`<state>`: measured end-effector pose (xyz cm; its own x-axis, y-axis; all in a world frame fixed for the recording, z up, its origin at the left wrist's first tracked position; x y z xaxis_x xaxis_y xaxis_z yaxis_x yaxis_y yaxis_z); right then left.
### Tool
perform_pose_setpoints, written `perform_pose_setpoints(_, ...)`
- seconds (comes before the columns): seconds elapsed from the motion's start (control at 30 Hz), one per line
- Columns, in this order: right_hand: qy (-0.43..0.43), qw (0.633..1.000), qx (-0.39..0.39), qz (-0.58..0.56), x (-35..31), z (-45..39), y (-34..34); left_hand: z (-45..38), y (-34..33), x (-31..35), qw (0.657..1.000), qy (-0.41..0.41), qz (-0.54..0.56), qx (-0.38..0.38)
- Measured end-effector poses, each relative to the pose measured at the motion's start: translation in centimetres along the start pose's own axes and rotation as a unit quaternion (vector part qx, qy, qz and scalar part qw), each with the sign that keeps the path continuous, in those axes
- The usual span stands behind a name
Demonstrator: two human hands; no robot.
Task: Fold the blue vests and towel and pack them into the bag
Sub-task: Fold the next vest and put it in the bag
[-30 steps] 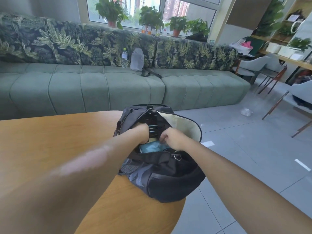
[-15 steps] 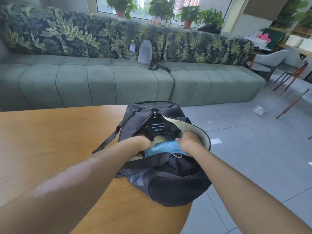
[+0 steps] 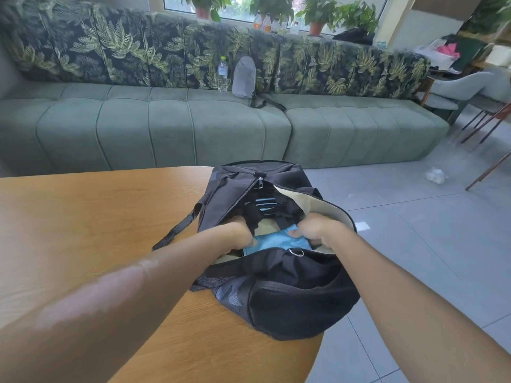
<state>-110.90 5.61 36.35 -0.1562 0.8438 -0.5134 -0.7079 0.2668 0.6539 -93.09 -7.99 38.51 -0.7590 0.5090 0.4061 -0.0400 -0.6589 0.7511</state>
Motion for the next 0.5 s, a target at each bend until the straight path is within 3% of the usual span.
perform_pose_setpoints(0.2,0.072,0.991,0.100,-0.044,-1.1,1.5,0.5,1.0,1.5,0.8,0.987,-0.050,0.013,0.155)
perform_pose_setpoints(0.3,0.104,0.979,0.176,0.004,-1.3,2.2,1.7,2.1,0.9,1.7,0.976,-0.077,-0.018,0.201)
perform_pose_setpoints(0.37,0.153,0.972,0.179,0.013,-2.6,2.9,2.4,3.2,1.8,3.4,0.954,-0.145,-0.034,0.261)
perform_pose_setpoints(0.43,0.209,0.973,0.086,0.040,-4.1,3.8,1.2,2.7,0.7,5.0,0.954,-0.208,-0.065,0.207)
perform_pose_setpoints(0.5,0.214,0.970,-0.013,0.115,-4.4,4.4,-1.1,1.4,-1.4,4.4,0.980,-0.163,-0.085,0.079)
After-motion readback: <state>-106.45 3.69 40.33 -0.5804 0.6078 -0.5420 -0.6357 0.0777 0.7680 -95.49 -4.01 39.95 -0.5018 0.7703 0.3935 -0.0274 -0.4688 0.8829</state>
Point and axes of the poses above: each hand's wrist, its own z-axis away from the middle knuckle, its own y-axis out of the back of the hand, x = y × z, the point moved 10 cm from there along -z, towards the middle knuckle, and after that the axes turned 2 degrees about -z, right-handed, at the moved point
